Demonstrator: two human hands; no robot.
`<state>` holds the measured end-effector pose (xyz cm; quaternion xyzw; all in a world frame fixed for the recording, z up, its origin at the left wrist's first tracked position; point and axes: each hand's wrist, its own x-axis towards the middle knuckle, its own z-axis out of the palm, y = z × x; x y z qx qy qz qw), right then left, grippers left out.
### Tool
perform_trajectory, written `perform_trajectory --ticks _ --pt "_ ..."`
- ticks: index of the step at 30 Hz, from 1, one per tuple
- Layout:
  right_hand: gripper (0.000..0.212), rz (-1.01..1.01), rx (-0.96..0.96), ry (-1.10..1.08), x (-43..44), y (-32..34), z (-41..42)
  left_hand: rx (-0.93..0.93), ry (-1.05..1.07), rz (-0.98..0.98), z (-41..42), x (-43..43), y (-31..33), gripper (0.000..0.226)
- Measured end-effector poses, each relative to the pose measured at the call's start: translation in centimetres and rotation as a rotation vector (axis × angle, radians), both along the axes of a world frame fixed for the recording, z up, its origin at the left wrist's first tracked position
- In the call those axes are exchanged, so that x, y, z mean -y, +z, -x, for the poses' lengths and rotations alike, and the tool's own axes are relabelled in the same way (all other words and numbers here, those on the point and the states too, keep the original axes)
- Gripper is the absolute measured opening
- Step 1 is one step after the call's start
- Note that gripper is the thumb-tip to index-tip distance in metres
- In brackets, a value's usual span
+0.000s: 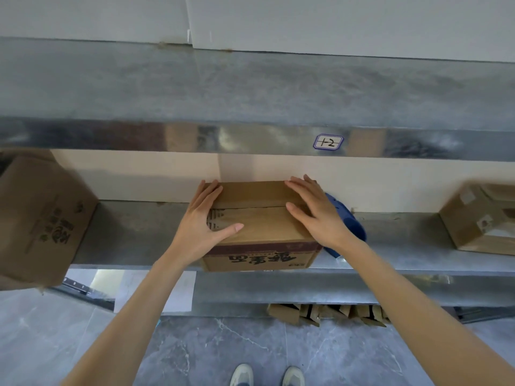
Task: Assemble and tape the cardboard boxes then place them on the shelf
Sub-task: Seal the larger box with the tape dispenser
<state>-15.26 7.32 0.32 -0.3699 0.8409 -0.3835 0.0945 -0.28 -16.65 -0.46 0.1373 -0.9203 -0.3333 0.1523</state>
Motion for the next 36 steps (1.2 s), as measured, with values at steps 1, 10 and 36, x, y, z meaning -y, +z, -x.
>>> perform_trajectory --ticks 1,10,36 --pt "0.050 -0.024 -0.006 0.007 0.0 -0.2 0.1 -0.009 0.002 -0.025 -0.1 0.1 -0.1 0.103" --pt "0.063 -0.358 -0.355 0.200 -0.2 0.5 0.5 0.010 -0.152 0.357 -0.2 0.6 0.0 0.079" --pt "0.052 -0.048 -0.007 0.026 -0.1 0.1 0.4 -0.018 -0.061 -0.062 0.1 0.4 0.0 0.076"
